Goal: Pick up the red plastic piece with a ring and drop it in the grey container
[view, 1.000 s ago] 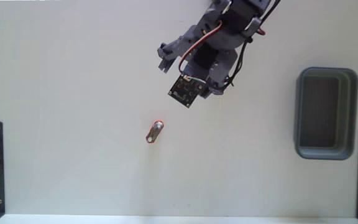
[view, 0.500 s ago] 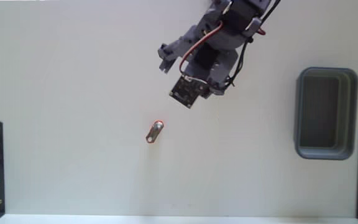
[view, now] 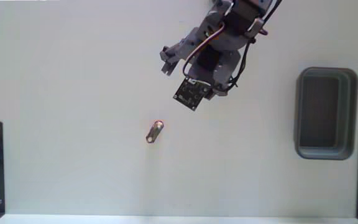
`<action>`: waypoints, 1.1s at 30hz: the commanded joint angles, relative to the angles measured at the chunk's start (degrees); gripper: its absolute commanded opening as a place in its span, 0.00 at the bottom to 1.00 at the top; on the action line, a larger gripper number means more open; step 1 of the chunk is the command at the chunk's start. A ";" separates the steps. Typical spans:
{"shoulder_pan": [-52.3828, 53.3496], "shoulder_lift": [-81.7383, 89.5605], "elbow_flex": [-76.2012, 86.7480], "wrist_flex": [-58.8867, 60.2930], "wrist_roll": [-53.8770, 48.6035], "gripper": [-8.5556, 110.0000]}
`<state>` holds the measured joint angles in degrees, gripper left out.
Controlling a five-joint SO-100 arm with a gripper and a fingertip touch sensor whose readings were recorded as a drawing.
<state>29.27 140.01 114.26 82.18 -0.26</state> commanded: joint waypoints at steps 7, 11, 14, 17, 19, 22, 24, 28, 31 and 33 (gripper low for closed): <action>0.58 -9.65 -2.04 -9.63 0.26 1.00; 0.58 -15.95 -4.30 -13.67 0.26 1.00; 0.58 -20.32 -6.26 -16.08 0.26 1.00; 0.58 -24.55 -8.46 -18.12 0.26 1.00; 0.58 -27.13 -9.95 -19.21 0.26 1.00; 0.58 -31.24 -12.56 -20.71 0.26 1.00; 0.58 -33.74 -14.28 -21.48 0.26 1.00; 0.58 -39.22 -18.45 -22.80 0.26 1.00; 0.58 -43.19 -21.80 -23.42 0.26 1.00; 0.58 -45.67 -24.03 -23.66 0.26 1.00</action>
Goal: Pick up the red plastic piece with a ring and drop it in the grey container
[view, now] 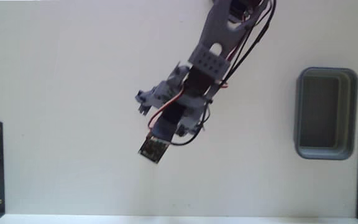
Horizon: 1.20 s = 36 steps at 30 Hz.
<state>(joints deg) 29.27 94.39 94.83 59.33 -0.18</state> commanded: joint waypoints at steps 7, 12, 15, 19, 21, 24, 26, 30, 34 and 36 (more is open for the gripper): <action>0.58 -9.28 -13.88 -0.77 0.18 1.00; 0.58 -15.41 -20.88 0.10 0.18 1.00; 0.58 -19.01 -25.29 0.92 0.18 1.00; 0.58 -19.63 -26.08 1.09 0.18 1.00; 0.58 -19.63 -26.08 1.09 0.18 1.00; 0.58 -19.63 -26.08 1.09 0.18 1.00; 0.58 -19.63 -26.08 1.09 0.18 1.00; 0.58 -19.63 -26.08 1.09 0.18 1.00; 0.58 -19.89 -26.41 1.15 0.18 1.00; 0.58 -19.47 -25.78 0.94 0.18 1.00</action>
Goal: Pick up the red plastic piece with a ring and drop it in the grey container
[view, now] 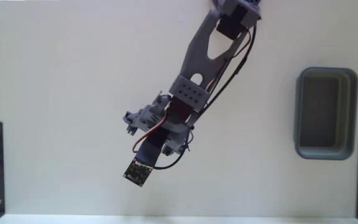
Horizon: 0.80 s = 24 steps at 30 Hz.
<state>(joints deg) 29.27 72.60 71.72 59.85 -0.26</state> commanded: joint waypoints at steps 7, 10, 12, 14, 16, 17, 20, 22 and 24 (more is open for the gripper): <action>0.58 2.42 -2.01 -0.15 0.26 1.00; 0.58 2.46 -1.26 -0.85 0.26 1.00; 0.58 2.52 -0.52 -1.53 0.26 1.00; 0.58 2.57 0.25 -2.26 0.26 1.00; 0.58 2.61 1.19 -3.15 0.26 1.00; 0.58 2.62 1.46 -3.42 0.26 1.00; 0.58 2.65 2.40 -4.33 0.26 1.00; 0.58 2.65 3.10 -5.02 0.26 1.00; 0.58 2.66 3.67 -5.59 0.26 1.00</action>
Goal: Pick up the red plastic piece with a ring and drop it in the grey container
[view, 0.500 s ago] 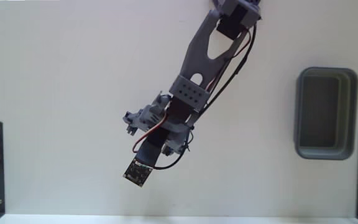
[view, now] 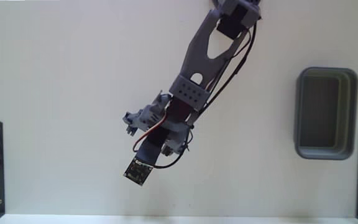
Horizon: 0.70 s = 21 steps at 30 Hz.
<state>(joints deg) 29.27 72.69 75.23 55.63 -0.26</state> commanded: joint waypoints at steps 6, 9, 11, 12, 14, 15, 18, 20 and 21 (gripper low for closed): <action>0.58 2.54 1.74 -2.98 0.26 1.00; 0.58 2.53 2.17 -3.43 0.26 1.00; 0.58 2.52 2.29 -3.55 0.26 1.00; 0.58 2.52 2.32 -3.58 0.26 1.00; 0.58 2.52 2.32 -3.58 0.26 1.00; 0.58 2.52 2.32 -3.58 0.26 1.00; 0.58 2.52 2.32 -3.58 0.26 1.00; 0.58 2.52 2.32 -3.58 0.26 1.00; 0.58 2.52 2.32 -3.58 0.26 1.00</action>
<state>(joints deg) 29.27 72.60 77.52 53.53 -0.26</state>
